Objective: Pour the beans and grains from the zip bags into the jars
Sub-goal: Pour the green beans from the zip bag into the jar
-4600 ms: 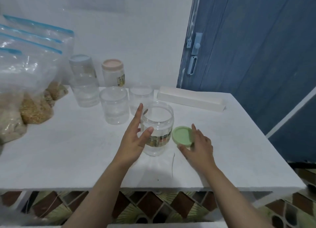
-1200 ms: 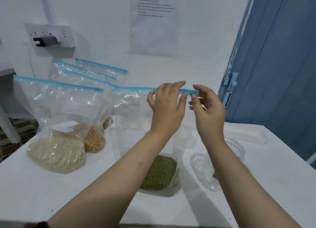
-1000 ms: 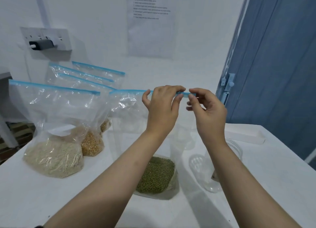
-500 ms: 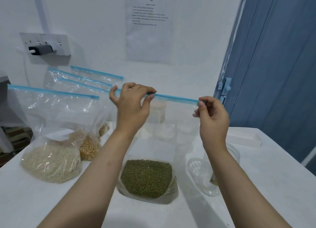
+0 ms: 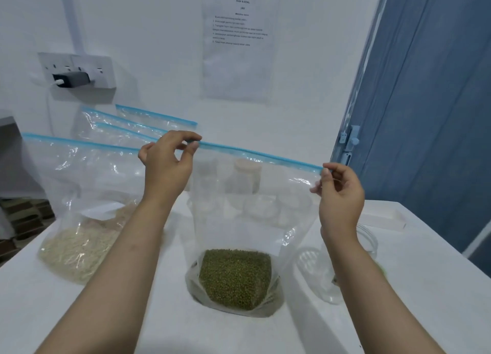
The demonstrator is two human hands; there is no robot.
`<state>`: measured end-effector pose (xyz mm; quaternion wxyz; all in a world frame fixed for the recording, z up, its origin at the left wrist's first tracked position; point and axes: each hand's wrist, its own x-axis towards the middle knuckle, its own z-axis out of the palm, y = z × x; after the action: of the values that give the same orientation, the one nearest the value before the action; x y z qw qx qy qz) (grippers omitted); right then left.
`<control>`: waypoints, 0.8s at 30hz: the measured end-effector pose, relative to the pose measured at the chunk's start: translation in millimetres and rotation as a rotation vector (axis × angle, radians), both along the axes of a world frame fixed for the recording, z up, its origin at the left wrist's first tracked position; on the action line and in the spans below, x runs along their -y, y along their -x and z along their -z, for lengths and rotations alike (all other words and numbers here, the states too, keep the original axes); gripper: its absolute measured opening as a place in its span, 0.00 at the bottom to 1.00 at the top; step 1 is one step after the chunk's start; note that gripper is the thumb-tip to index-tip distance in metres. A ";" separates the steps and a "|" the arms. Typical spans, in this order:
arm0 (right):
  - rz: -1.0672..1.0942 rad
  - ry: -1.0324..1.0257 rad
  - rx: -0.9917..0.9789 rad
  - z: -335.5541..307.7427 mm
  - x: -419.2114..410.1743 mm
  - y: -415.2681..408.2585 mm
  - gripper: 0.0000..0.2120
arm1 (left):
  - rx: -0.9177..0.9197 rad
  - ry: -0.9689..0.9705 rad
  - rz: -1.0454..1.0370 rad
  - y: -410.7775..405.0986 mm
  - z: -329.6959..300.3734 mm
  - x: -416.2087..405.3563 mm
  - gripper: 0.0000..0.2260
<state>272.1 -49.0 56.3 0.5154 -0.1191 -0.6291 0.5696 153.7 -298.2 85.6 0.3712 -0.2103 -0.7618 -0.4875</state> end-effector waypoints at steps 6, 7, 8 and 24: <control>0.103 -0.227 0.065 2.0 0.8 -8.5 0.08 | 0.207 -0.371 0.266 -8.6 29.8 -10.9 0.14; 0.135 -0.333 0.064 4.8 0.9 -10.0 0.07 | 0.207 -0.382 0.276 -10.1 36.2 -12.3 0.15; 0.177 -0.463 0.069 8.6 0.4 -10.5 0.08 | 0.202 -0.387 0.282 -12.1 39.3 -14.0 0.16; -0.010 -1.000 0.086 -19.4 48.8 30.4 0.14 | 0.135 -0.270 0.412 -41.9 22.3 -49.5 0.15</control>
<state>241.7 -97.8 75.7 0.4802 0.1219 -0.8464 0.1954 195.6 -248.7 63.3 0.2370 -0.2769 -0.6540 -0.6629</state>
